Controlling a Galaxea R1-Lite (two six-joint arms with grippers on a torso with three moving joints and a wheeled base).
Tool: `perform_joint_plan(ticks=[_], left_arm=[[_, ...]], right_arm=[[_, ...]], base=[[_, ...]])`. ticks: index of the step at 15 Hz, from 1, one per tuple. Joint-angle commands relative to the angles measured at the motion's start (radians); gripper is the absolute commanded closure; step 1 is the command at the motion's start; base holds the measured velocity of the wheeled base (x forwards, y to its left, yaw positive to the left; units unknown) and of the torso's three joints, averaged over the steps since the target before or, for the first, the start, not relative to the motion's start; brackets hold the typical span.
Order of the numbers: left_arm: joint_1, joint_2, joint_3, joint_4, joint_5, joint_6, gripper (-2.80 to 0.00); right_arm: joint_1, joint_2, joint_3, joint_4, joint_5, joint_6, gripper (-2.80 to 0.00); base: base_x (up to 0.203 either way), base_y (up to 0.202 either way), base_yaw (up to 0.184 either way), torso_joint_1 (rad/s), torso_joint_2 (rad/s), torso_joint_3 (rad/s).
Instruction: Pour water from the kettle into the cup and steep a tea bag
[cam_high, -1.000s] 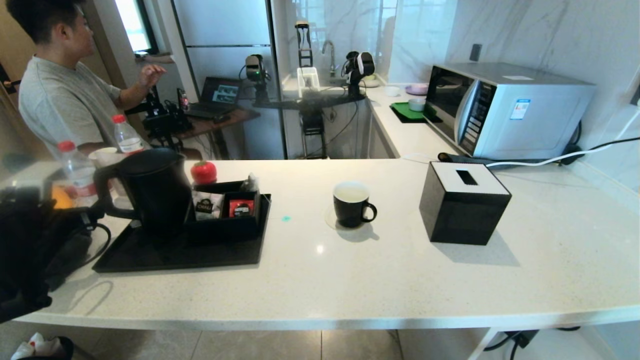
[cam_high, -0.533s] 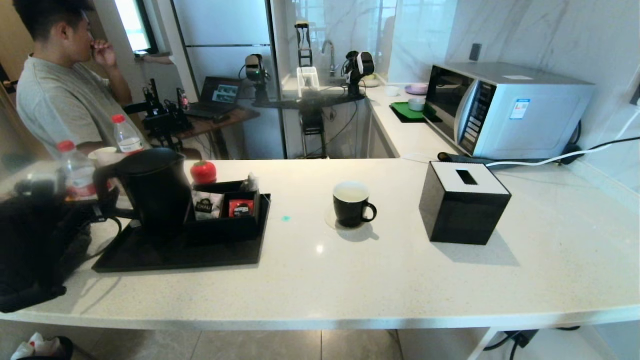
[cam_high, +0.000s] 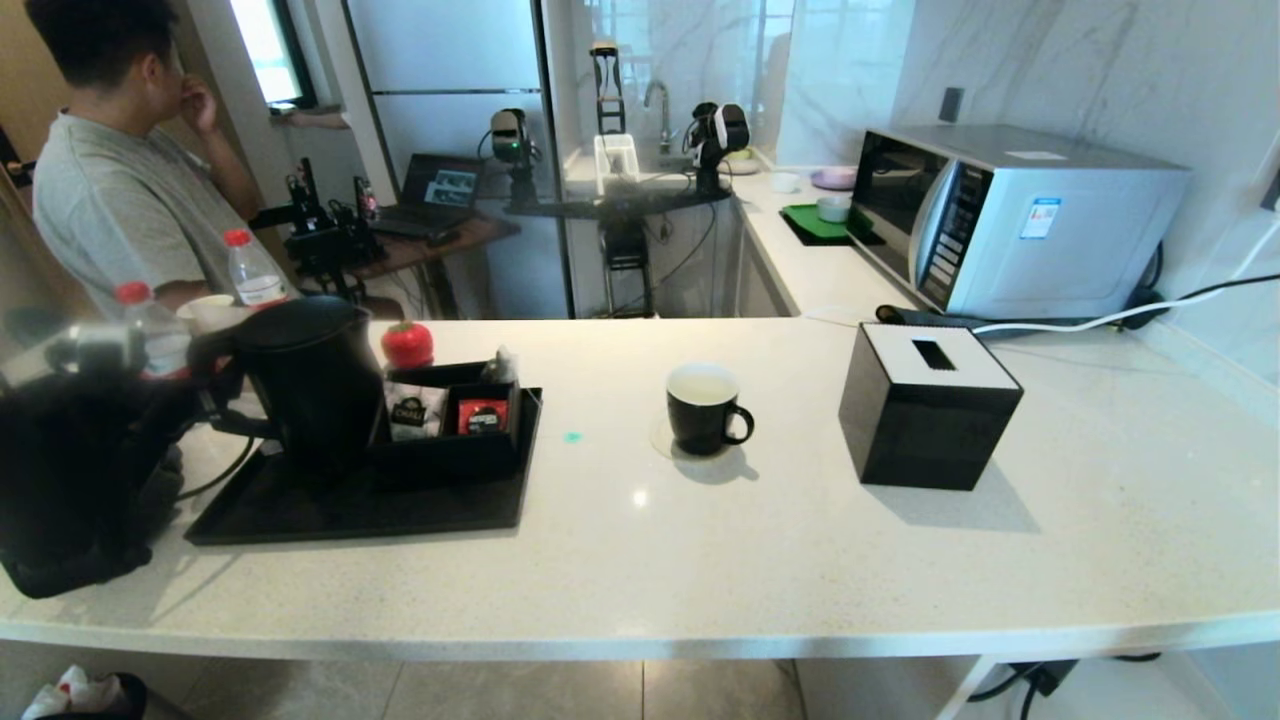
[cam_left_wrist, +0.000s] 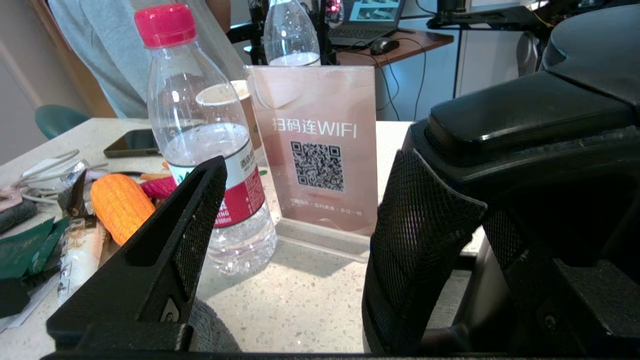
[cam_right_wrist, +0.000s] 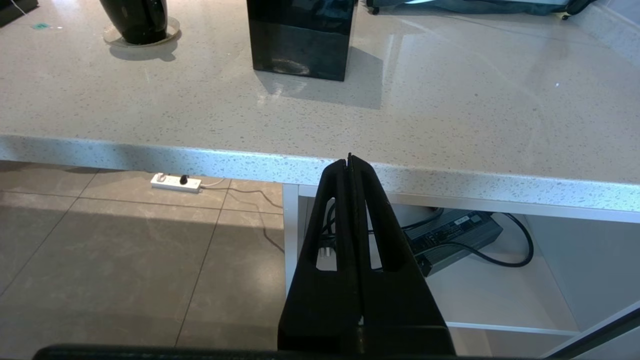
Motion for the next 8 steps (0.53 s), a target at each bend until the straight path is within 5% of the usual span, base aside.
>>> perform_joint_plan(ticks=[1,8], left_arm=[[0.001,0.001,-0.016,-0.049,-0.003,0.000,-2.80],[0.001,0.007,-0.055,-0.049,-0.004,0.017,-2.80]], right_arm=[[0.000,0.001,0.000,0.001,0.000,-0.001,0.00],[0.000,0.001,0.000,0.001,0.000,-0.001,0.00]], base=[[0.000,0.000,0.000,0.000,0.00,0.000],[0.000,0.000,0.000,0.000,0.00,0.000]])
